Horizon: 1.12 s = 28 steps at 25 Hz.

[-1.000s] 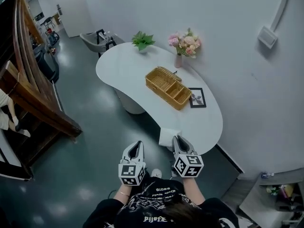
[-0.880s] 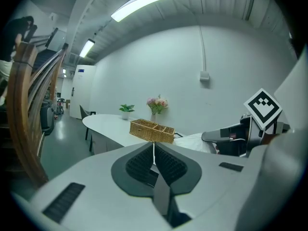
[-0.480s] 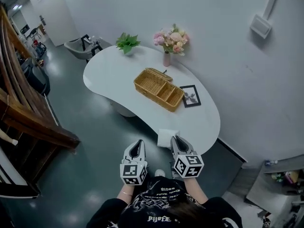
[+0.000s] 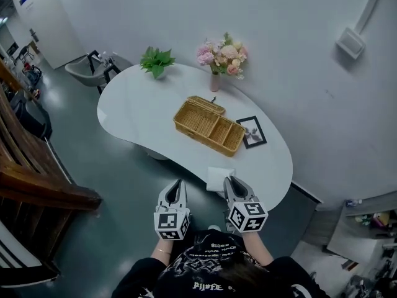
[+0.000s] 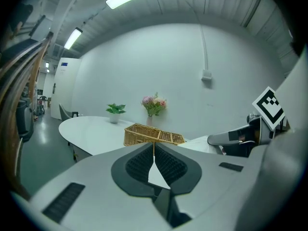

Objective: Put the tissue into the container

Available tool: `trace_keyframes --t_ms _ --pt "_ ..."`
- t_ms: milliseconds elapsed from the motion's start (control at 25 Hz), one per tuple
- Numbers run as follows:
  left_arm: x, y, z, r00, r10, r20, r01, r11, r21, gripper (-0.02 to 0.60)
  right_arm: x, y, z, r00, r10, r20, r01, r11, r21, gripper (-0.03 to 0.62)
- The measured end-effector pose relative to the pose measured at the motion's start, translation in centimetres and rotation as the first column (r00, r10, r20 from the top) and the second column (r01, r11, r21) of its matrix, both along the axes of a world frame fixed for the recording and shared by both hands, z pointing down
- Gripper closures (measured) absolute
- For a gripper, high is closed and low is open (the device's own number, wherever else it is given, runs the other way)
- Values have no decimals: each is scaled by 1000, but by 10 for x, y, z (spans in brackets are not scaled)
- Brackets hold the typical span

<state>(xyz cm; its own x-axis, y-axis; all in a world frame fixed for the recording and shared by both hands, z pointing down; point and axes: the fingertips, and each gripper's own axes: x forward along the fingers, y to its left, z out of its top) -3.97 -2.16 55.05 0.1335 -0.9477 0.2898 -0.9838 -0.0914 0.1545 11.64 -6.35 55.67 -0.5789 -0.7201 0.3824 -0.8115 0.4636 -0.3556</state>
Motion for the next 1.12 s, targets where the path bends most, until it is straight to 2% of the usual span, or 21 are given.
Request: trace_keyframes --t_ms 200,320,440,640,760,920,1120 --pt "-45 -40 -2 998 63 -6 -63 998 -2 555 -33 -30 -4 996 84 -12 -84 996 -2 528" --pt "-67 -60 -4 994 106 -16 -106 994 3 555 -56 -42 -10 995 100 -24 -99 995 22 528" --pt "-84 -75 -4 987 157 -30 -157 988 8 555 -75 -51 -15 993 115 -39 -114 993 44 529" --pt "-113 -99 -9 974 225 -16 -225 974 17 555 -98 -66 -23 978 210 -17 -209 976 56 528" --pt "-124 -111 -9 968 249 -19 -249 968 23 555 -108 -75 -27 971 241 -5 -240 969 62 528" --pt "-125 -121 -9 955 294 -49 -292 956 39 555 -120 -85 -31 973 230 -9 -229 971 69 529" --pt "-127 -139 -10 957 287 -47 -286 958 32 555 -128 -108 -38 972 233 -11 -232 970 74 529"
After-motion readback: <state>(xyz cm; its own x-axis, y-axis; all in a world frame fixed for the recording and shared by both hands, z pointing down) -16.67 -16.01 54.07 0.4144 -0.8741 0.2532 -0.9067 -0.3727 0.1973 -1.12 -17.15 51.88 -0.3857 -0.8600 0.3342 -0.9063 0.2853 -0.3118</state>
